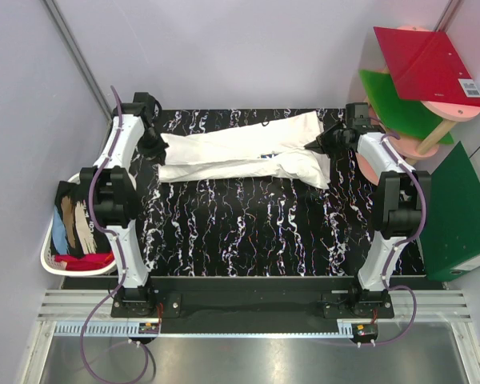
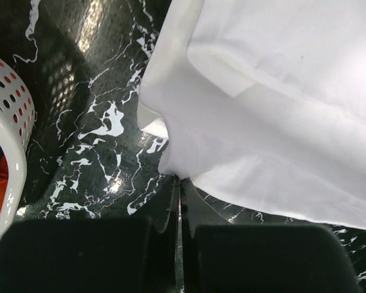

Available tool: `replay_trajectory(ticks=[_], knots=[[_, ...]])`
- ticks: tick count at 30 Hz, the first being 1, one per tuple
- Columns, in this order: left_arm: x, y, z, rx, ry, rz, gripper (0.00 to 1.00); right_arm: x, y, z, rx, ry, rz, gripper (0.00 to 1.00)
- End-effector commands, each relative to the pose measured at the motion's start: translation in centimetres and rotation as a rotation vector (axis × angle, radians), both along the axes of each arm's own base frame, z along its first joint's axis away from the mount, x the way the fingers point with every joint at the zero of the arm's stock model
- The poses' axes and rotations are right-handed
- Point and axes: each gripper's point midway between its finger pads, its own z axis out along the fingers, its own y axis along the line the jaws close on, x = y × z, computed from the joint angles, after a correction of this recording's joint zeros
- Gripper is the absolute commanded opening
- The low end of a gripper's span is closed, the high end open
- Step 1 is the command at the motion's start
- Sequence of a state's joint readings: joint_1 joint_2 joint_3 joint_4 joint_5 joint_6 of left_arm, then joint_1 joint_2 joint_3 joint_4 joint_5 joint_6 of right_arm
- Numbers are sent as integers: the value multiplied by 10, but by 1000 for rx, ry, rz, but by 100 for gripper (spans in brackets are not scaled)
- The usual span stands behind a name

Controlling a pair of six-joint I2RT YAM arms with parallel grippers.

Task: Fold and stack the t-shirts
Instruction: Fold the other side of the tshirt into a rectangle

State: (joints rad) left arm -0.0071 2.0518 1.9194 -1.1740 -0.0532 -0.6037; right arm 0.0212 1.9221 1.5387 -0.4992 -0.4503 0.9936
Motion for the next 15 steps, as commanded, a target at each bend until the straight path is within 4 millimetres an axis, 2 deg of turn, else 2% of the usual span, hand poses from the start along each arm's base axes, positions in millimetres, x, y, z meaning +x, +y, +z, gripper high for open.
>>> replay_trajectory(ticks=[1,5,15], knots=[[18,15,14,13,-46,47,0,23,-12,10,-88,-96,4,0],[27,17,17,13,-62,58,0,36,-14,3,-105,-105,11,0],[42,23,3,6,-48,84,0,71,-10,-2,-82,-129,15,0]])
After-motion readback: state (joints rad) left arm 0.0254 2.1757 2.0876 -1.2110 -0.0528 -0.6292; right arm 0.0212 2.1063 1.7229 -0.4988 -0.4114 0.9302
